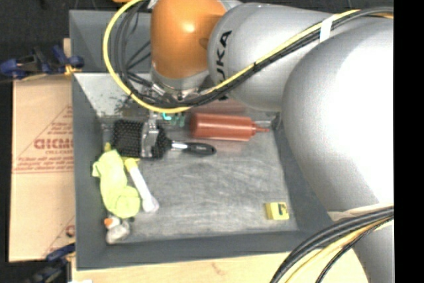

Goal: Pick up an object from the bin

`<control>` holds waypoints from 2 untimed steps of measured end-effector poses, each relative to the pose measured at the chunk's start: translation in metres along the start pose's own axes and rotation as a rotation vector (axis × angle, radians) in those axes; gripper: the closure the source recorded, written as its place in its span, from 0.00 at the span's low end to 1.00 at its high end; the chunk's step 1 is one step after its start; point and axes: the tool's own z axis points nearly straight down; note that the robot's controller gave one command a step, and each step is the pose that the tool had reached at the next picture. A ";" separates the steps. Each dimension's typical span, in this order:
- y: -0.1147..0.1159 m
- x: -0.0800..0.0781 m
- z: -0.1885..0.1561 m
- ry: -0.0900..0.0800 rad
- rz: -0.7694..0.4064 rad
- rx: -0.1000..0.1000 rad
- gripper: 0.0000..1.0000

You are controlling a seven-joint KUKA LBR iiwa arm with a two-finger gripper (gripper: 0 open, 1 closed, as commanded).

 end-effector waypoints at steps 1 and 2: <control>-0.001 -0.002 -0.005 -0.008 0.003 -0.001 0.00; -0.005 0.002 0.005 -0.012 0.085 -0.003 0.00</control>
Offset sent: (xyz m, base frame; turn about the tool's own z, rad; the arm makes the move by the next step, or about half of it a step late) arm -0.0178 -0.0151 -0.0390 0.2747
